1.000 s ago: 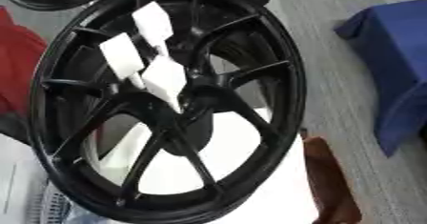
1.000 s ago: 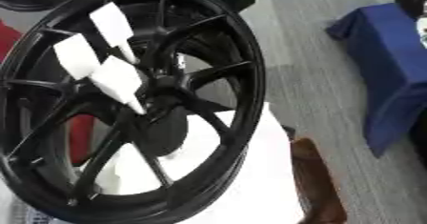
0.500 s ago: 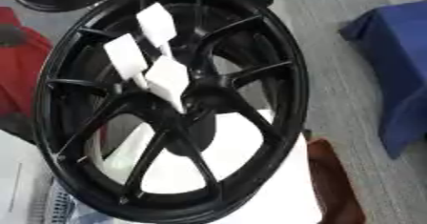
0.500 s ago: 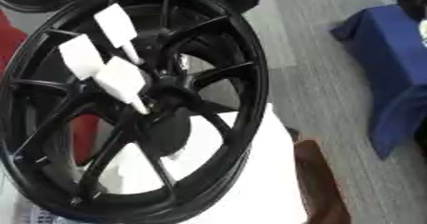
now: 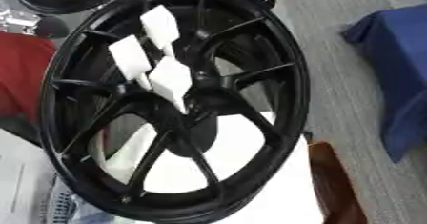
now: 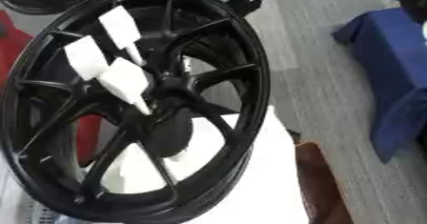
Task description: Pull the pin out of the wheel hub.
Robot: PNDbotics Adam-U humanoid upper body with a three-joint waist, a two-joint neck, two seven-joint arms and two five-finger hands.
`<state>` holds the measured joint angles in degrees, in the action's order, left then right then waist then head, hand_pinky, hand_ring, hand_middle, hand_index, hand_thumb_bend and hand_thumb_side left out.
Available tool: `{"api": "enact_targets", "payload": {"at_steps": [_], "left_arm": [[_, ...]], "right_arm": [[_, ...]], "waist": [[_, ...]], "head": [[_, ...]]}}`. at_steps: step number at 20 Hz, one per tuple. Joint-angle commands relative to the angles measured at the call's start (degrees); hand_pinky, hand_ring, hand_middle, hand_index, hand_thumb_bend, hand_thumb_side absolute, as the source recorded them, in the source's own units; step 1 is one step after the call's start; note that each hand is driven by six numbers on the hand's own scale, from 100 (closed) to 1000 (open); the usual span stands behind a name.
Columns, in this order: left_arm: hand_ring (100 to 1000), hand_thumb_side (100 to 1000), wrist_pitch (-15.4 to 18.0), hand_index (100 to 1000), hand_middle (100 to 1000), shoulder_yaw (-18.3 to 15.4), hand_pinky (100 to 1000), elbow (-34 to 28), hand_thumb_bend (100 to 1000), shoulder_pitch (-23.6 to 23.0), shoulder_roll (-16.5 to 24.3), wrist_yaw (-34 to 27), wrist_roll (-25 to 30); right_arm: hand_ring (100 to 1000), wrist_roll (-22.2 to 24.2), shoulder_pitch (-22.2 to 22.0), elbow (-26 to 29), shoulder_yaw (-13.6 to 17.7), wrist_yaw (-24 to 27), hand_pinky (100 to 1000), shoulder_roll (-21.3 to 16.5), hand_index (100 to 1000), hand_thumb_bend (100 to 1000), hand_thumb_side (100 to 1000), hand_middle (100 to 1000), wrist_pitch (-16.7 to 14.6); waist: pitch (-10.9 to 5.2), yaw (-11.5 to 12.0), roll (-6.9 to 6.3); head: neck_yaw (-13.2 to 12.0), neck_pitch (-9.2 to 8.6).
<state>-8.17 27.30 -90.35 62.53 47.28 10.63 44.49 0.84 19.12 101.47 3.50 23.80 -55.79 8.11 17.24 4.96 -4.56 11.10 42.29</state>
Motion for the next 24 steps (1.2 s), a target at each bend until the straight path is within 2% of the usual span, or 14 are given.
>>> {"api": "enact_targets", "payload": {"at_steps": [1,7,10,17,21,24], "left_arm": [[784,690,-2.8,828,739,-0.3,811,-2.1,564,1.2,1.6,0.1,-2.2],[781,671,-9.3,827,736,1.1,808,-6.1,558,0.5,2.5,-2.6,-8.3],[788,680,-11.5,833,744,1.8,812,-5.8,567,0.7,2.2,-3.5,-7.9],[791,680,-12.8,835,746,2.3,811,-3.3,596,1.9,0.5,-3.0,-4.6],[791,676,-12.5,836,746,2.7,812,-4.6,597,1.4,0.9,-2.2,-4.3],[788,672,-13.6,834,744,3.3,811,-6.5,602,0.8,1.6,-1.6,-5.9]], "right_arm": [[709,0.2,0.5,0.2,0.5,-0.5,943,-1.8,764,111,415,697,0.0],[709,0.5,0.9,0.0,0.0,-0.8,944,-1.7,764,108,419,697,0.2],[709,0.7,1.2,0.0,-0.2,-0.8,944,-1.7,764,107,419,697,0.2],[710,0.7,1.0,-0.1,-0.1,-0.8,945,-1.6,765,104,422,697,0.2],[710,0.7,1.0,-0.1,-0.2,-0.8,945,-1.6,765,100,427,697,0.2],[710,0.7,0.8,0.0,-0.2,-0.9,945,-1.6,765,100,431,697,0.2]], "waist": [[-1.41,0.1,-0.03],[-1.03,0.1,-0.65],[-0.99,0.0,-0.77],[-1.10,-0.1,-0.75],[-1.00,-0.1,-0.76],[-0.76,0.0,-0.78]], "head": [[-0.1,-0.39],[0.1,0.55],[0.1,1.35],[0.0,1.53],[0.1,1.18],[0.0,1.00]]}}
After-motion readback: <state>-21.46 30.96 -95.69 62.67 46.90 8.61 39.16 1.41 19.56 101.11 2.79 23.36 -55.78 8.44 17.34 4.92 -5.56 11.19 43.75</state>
